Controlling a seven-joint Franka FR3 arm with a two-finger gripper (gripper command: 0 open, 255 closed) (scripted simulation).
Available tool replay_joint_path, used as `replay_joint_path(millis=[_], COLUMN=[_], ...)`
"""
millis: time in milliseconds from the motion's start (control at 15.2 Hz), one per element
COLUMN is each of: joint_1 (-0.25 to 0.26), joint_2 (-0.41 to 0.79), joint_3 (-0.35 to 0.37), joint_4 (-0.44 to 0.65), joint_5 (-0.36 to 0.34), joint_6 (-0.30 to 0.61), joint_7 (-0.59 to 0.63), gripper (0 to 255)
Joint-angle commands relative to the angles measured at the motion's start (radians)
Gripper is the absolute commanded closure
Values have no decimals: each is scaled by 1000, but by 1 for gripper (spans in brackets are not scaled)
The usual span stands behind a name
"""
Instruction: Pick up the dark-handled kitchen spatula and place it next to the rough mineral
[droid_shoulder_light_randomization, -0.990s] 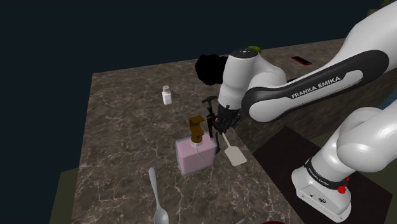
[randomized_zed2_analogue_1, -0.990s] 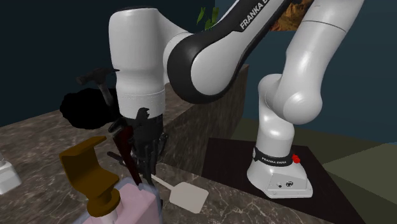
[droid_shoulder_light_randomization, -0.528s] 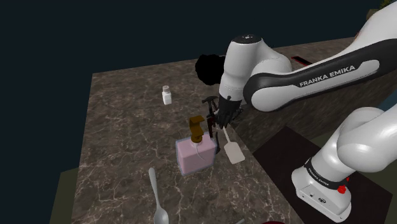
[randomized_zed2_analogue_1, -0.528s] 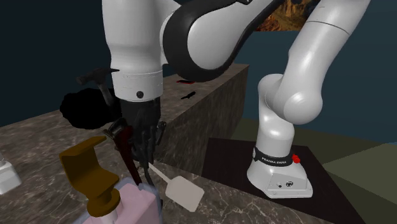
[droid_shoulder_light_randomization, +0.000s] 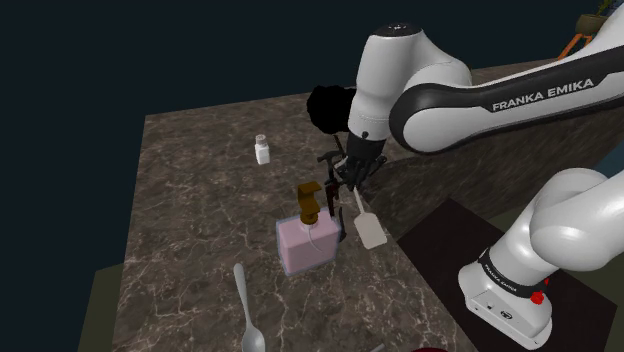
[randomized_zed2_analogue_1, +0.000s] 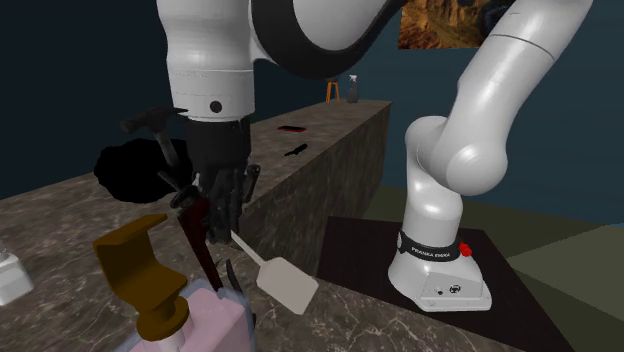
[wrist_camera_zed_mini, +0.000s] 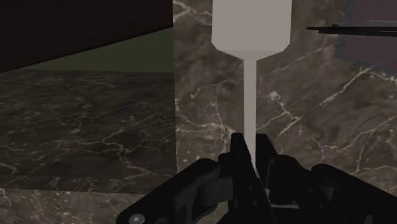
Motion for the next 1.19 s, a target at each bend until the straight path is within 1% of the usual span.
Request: replay_joint_path(millis=[0, 1122], joint_1=[0, -5], joint_2=[-10, -62], joint_3=[-6, -47], joint_4=[20, 210], joint_5=[-1, -14], joint_6=[-31, -271], joint_7=[-2, -13], gripper=[255, 255])
